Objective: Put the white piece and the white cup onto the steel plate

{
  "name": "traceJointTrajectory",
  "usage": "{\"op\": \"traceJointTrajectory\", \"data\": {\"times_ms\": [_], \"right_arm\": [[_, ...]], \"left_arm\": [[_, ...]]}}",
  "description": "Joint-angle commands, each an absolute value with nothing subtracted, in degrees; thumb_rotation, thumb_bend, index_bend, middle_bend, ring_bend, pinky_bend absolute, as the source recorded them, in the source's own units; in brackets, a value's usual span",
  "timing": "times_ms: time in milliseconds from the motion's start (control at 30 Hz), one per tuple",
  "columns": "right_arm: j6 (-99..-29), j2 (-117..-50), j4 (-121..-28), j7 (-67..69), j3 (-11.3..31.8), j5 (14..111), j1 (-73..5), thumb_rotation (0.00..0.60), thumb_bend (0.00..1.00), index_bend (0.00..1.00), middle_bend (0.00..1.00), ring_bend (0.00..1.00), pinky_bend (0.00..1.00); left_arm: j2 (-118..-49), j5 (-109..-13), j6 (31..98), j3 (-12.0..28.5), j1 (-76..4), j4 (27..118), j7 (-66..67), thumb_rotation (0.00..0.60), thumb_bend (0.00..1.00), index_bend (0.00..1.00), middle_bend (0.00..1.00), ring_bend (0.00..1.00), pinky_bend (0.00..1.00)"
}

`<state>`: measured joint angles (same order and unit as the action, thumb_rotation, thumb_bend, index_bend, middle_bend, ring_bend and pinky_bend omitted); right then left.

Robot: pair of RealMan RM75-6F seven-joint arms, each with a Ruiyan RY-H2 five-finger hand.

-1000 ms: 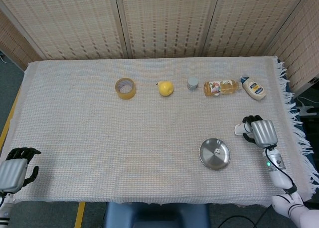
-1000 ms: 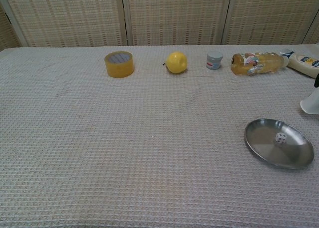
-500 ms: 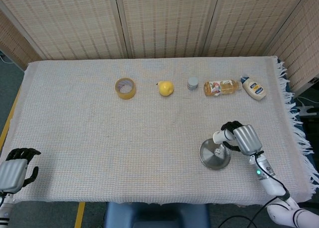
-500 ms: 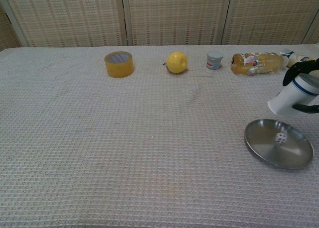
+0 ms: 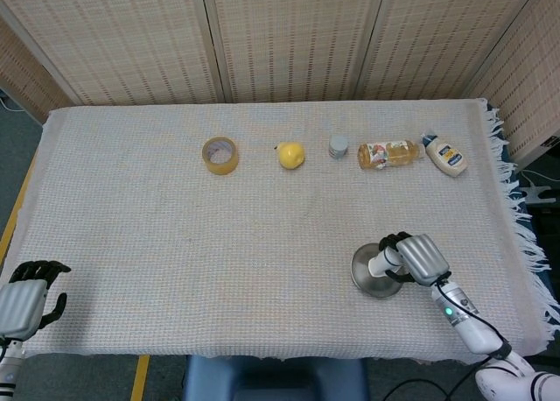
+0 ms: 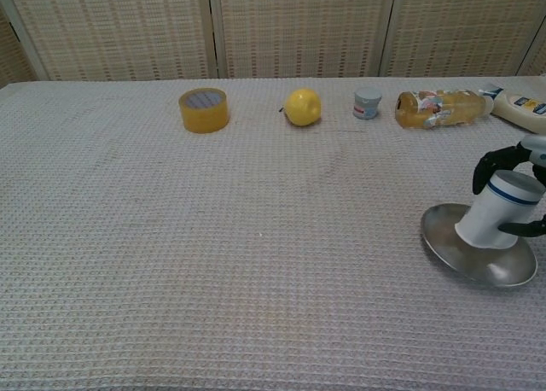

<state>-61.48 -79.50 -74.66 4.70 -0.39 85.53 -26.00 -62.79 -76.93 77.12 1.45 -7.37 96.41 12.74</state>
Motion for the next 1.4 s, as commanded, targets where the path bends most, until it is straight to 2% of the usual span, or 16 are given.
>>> {"op": "traceJointTrajectory", "data": {"times_ms": [33, 767, 1200, 1400], "right_arm": [[-60.5, -80.5, -73.5, 4.9, -0.6, 85.3, -26.3, 0.600, 0.23, 0.56, 0.46, 0.37, 0.75], [-62.4, -88.4, -63.8, 9.3, -1.3, 89.2, -27.0, 0.600, 0.23, 0.56, 0.46, 0.37, 0.75], [-62.7, -86.6, -66.6, 20.2, -4.6, 93.0, -27.3, 0.600, 0.23, 0.56, 0.46, 0.37, 0.75], [-63.3, -86.2, -66.5, 19.5, -5.2, 94.3, -27.4, 0.600, 0.23, 0.56, 0.46, 0.37, 0.75]], "left_arm": [[-62.7, -76.9, 77.1, 1.4, -7.4, 96.5, 12.8, 0.600, 0.46, 0.29, 0.23, 0.15, 0.15], [-62.3, -76.6, 76.9, 1.4, -7.4, 96.9, 12.3, 0.600, 0.46, 0.29, 0.23, 0.15, 0.15], [-62.3, -76.1, 76.4, 1.4, -7.6, 97.0, 12.4, 0.600, 0.46, 0.29, 0.23, 0.15, 0.15], [-62.2, -75.8, 76.3, 1.4, -7.6, 97.1, 12.5, 0.600, 0.46, 0.29, 0.23, 0.15, 0.15]]}}
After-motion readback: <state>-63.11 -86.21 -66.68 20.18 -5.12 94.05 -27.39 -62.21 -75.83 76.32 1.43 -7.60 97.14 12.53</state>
